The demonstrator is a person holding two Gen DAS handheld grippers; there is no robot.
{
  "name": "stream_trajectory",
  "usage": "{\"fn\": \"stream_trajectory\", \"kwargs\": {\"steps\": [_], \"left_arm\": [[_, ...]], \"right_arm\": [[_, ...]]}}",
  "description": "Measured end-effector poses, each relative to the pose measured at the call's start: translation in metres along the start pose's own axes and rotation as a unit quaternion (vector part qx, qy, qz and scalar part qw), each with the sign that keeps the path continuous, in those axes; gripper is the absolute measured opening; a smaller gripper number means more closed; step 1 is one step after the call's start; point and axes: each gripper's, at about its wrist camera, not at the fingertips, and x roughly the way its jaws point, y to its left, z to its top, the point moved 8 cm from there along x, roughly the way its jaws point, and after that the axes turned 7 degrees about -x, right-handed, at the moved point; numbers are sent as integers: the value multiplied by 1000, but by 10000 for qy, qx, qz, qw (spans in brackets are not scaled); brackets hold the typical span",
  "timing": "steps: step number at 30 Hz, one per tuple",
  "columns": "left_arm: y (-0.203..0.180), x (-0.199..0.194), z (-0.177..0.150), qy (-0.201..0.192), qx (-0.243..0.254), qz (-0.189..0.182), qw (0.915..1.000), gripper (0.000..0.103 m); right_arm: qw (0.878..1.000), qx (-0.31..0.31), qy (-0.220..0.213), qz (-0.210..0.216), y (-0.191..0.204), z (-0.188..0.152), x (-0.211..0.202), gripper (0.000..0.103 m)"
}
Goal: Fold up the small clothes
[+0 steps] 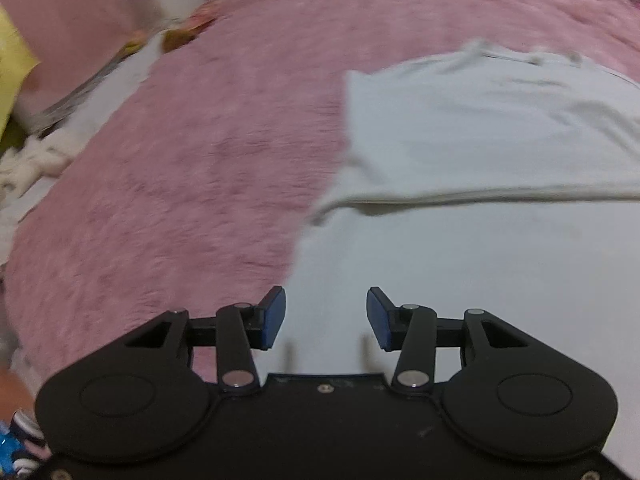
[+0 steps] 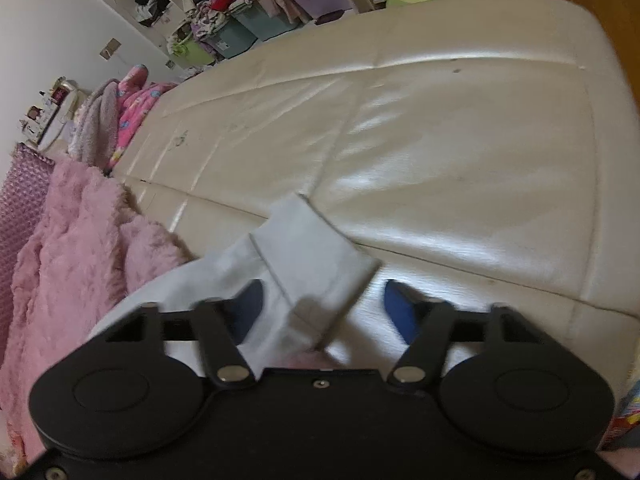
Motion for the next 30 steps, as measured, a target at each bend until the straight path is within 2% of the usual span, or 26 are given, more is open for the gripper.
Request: {"fn": "stream_trajectory", "kwargs": {"steps": [1, 2, 3, 5, 7, 11, 14, 17, 20, 24, 25, 29, 30], "left_arm": [[4, 1, 3, -21, -49, 26, 10000, 47], [12, 0, 4, -47, -104, 57, 9999, 47], [16, 0, 6, -69, -141, 80, 9998, 47], [20, 1, 10, -95, -186, 83, 9997, 47], [27, 6, 16, -90, -205, 124, 9997, 47], [32, 11, 19, -91, -241, 227, 9994, 48], [42, 7, 20, -207, -428, 361, 9982, 48], [52, 17, 22, -99, -508, 261, 9983, 48], [69, 25, 26, -75, -608, 189, 9979, 48], [91, 36, 30, -65, -789, -83, 9968, 48], [97, 39, 32, -60, -842, -168, 9963, 48], [108, 58, 39, -26, -953, -695, 9930, 48], [108, 61, 40, -41, -997, -808, 9917, 48]], "right_arm": [[9997, 122, 108, 169, 3, -1, 7, 26], [9991, 225, 157, 312, 4, -3, 11, 7], [9983, 338, 117, 460, 5, -5, 17, 2], [9975, 443, -54, 549, 7, -7, 18, 2], [9980, 220, -278, 519, 14, -4, 9, 2], [9925, -245, -1094, 480, 37, 12, -33, 2], [9840, -437, -1426, 970, 68, 14, -66, 2], [9741, -1114, -1569, 1186, 123, 4, -93, 2], [9639, -1834, -1558, 1139, 184, -25, -117, 2], [9398, -2539, -1590, 1641, 265, -84, -152, 2], [9319, -2815, -1516, 1713, 287, -103, -158, 2], [9127, -3437, -1077, 1932, 346, -174, -172, 2], [9042, -3659, -1004, 1962, 364, -195, -177, 2]]}}
